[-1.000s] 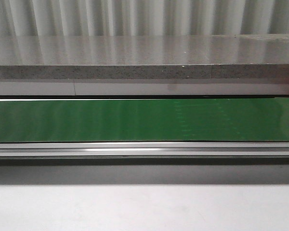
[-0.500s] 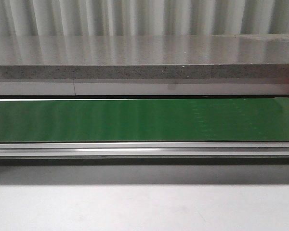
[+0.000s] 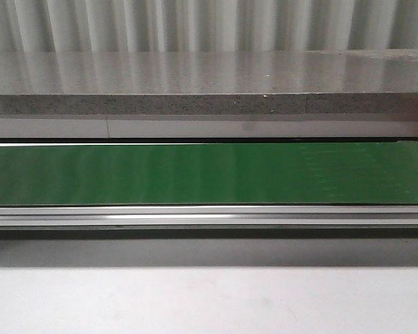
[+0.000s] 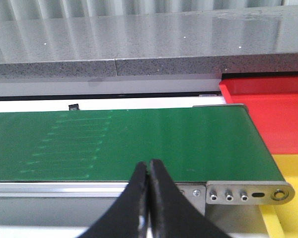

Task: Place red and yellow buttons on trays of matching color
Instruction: 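Grasp the red button with the left gripper and lift it over the belt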

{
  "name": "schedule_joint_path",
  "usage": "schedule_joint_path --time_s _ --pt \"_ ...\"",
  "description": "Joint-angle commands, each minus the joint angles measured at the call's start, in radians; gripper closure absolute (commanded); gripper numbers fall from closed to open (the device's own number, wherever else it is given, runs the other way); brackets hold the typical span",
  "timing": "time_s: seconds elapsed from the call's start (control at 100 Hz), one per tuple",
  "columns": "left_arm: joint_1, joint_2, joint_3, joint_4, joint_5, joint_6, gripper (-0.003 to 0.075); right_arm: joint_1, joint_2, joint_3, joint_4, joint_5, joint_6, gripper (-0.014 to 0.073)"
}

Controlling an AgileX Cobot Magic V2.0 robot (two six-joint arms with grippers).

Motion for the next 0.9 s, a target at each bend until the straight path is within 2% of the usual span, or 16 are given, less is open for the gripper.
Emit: schedule_joint_path --time_s 0.0,0.22,0.29,0.36,0.53,0.64,0.89 --pt "0.002 0.004 -0.028 -0.008 -0.031 0.015 0.008 0.001 -0.016 0.001 -0.001 -0.081 -0.008 0.0661" --pt "0.002 0.034 -0.028 -0.016 -0.033 0.023 0.0083 0.001 -0.016 0.001 -0.001 -0.081 -0.008 0.0661" --pt "0.002 0.034 -0.028 -0.016 -0.033 0.023 0.0118 0.001 -0.016 0.001 -0.001 -0.081 -0.008 0.0661" --pt "0.002 0.034 -0.028 -0.016 -0.034 0.023 0.021 0.001 -0.016 0.001 -0.001 -0.081 -0.008 0.0661" --pt "0.002 0.014 -0.037 -0.018 -0.023 0.023 0.0554 0.001 -0.016 0.001 -0.001 -0.081 -0.008 0.0661" --pt "-0.014 -0.031 -0.047 -0.019 0.015 0.04 0.0743 0.001 -0.016 0.001 -0.001 -0.081 -0.008 0.0661" --pt "-0.093 -0.204 -0.059 -0.012 0.09 0.108 0.074 0.001 -0.016 0.001 -0.001 -0.081 -0.008 0.0661"
